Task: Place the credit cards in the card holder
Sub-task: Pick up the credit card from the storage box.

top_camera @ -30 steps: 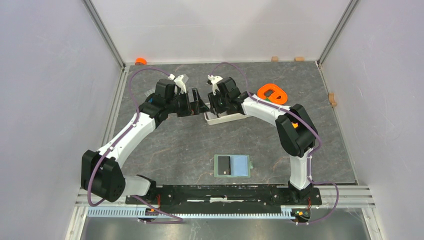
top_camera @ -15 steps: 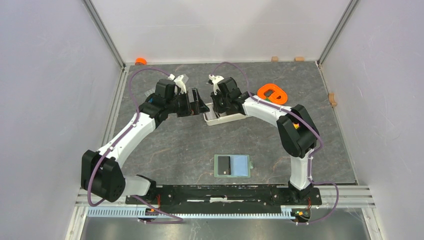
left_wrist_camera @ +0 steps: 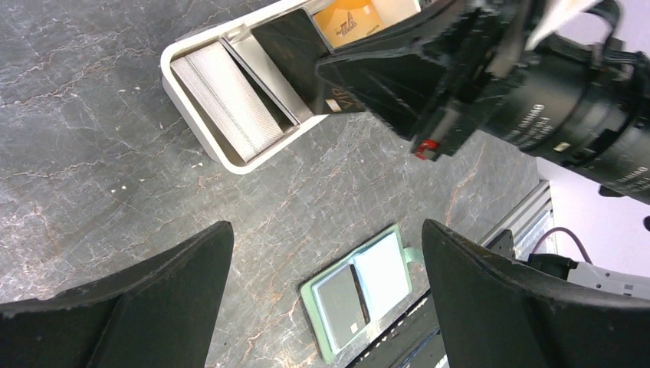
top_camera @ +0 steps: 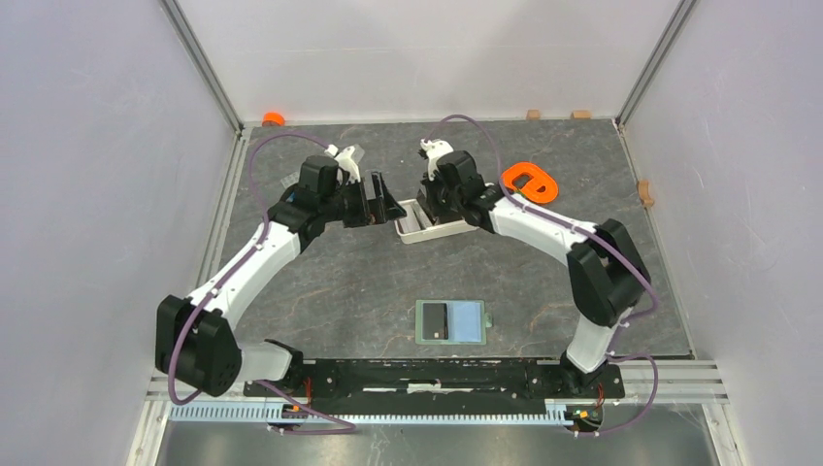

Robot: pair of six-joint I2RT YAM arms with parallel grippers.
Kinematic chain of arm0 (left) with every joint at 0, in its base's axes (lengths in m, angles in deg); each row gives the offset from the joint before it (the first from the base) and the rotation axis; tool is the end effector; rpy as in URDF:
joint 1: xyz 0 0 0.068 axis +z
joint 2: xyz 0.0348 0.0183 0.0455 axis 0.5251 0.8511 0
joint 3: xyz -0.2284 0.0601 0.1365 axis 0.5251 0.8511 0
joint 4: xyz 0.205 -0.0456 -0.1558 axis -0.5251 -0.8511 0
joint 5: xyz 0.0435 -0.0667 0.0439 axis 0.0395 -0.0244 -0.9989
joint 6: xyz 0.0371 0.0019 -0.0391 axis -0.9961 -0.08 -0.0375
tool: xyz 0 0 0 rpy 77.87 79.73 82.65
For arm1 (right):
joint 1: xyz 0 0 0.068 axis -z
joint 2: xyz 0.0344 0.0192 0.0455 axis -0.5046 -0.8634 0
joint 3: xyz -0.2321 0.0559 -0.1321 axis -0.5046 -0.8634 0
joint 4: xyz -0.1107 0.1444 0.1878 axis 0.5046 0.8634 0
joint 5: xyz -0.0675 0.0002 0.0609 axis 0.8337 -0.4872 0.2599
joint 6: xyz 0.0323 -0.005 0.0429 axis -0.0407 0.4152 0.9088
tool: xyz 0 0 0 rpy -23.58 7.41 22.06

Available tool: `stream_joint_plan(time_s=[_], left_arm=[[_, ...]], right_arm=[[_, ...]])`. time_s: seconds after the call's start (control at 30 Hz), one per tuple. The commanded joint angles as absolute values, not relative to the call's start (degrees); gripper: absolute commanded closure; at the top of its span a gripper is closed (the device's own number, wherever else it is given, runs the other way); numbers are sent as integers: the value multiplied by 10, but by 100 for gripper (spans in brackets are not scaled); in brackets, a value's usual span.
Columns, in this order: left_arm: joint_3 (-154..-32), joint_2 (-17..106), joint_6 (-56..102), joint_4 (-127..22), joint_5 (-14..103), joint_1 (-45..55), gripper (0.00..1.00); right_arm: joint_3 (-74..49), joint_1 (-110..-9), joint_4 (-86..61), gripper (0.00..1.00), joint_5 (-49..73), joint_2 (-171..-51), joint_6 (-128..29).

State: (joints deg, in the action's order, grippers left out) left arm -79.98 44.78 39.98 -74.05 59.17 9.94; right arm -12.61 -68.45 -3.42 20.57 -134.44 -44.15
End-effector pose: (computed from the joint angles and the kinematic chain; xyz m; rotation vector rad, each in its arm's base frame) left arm 0.2679 -0.1217 0.2935 0.1029 2.2992 -0.9127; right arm 0.3267 0.2559 0.2349 -0.5012 2.2286 0.4549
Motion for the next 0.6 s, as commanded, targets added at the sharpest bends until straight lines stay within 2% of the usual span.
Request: stream_joint_plan(time_s=[0.0, 0.2, 0.4, 0.57], left_arm=[[-775, 397, 378, -672, 618, 103, 3], [-735, 333, 370, -586, 666, 102, 4], [-690, 301, 418, -430, 787, 100, 4], [-674, 321, 490, -316, 874, 85, 4]], right_arm=[[-182, -684, -112, 100, 232, -1247, -432], [-315, -667, -244, 100, 183, -1099, -397], [-464, -629, -453, 100, 9, -958, -273], [-502, -626, -583, 100, -98, -920, -173]])
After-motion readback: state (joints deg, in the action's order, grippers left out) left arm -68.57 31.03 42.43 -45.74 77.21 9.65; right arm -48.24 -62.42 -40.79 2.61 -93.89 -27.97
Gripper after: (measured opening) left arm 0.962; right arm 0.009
